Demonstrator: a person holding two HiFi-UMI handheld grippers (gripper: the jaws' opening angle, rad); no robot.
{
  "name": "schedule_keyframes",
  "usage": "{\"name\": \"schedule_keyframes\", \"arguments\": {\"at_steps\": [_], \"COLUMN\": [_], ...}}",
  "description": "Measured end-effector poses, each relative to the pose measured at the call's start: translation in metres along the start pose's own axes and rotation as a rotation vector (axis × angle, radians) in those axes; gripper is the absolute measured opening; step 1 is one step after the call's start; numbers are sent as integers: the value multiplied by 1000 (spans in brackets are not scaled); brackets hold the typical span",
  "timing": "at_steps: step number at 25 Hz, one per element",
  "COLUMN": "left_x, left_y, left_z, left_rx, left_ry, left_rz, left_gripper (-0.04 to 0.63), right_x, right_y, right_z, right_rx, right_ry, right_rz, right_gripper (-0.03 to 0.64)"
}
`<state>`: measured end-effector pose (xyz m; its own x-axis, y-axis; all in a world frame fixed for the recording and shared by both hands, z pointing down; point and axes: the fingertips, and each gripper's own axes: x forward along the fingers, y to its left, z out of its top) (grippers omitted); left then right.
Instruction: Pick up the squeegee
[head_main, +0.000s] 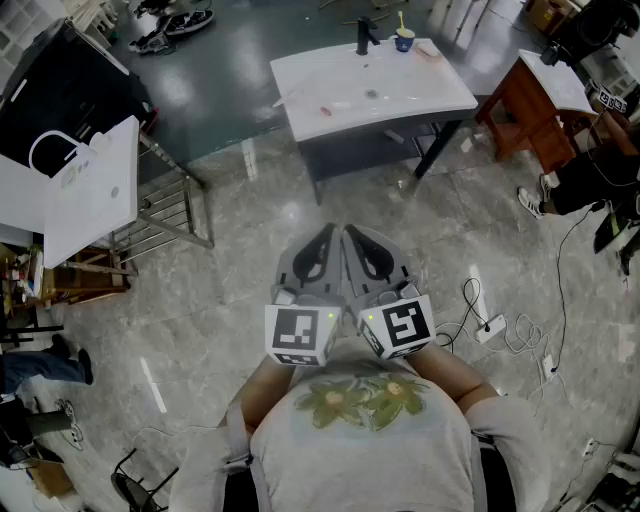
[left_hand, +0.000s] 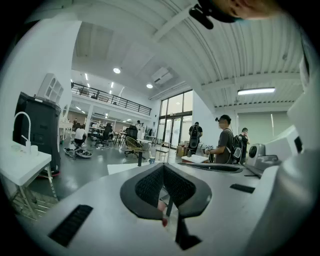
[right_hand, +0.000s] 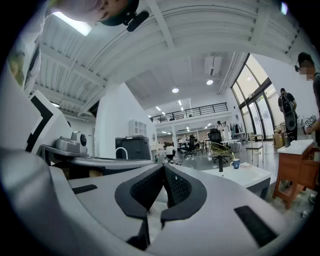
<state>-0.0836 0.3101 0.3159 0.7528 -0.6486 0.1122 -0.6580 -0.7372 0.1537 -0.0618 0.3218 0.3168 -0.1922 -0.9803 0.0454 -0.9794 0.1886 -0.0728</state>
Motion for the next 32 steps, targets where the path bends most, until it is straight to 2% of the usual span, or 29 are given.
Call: {"name": "schedule_keyframes", "arguments": {"at_steps": [11, 18, 24, 32], "left_x": [37, 72, 90, 101], "left_y": [-13, -32, -47, -40], "left_z": [-2, -4, -1, -5], "left_rx": [-5, -25, -48, -54], "left_ry": [11, 2, -42, -29], "left_rz": [45, 78, 138, 218], "left_gripper": [8, 8, 8, 8], "right_x": [8, 9, 7, 20], "right_y": [-39, -81, -105, -112], "right_z": [-3, -7, 0, -6], "right_rx": [34, 7, 8, 6], "right_ry": [27, 33, 29, 38], "right_rz": [50, 71, 161, 229], "right_gripper": [23, 23, 23, 23]}}
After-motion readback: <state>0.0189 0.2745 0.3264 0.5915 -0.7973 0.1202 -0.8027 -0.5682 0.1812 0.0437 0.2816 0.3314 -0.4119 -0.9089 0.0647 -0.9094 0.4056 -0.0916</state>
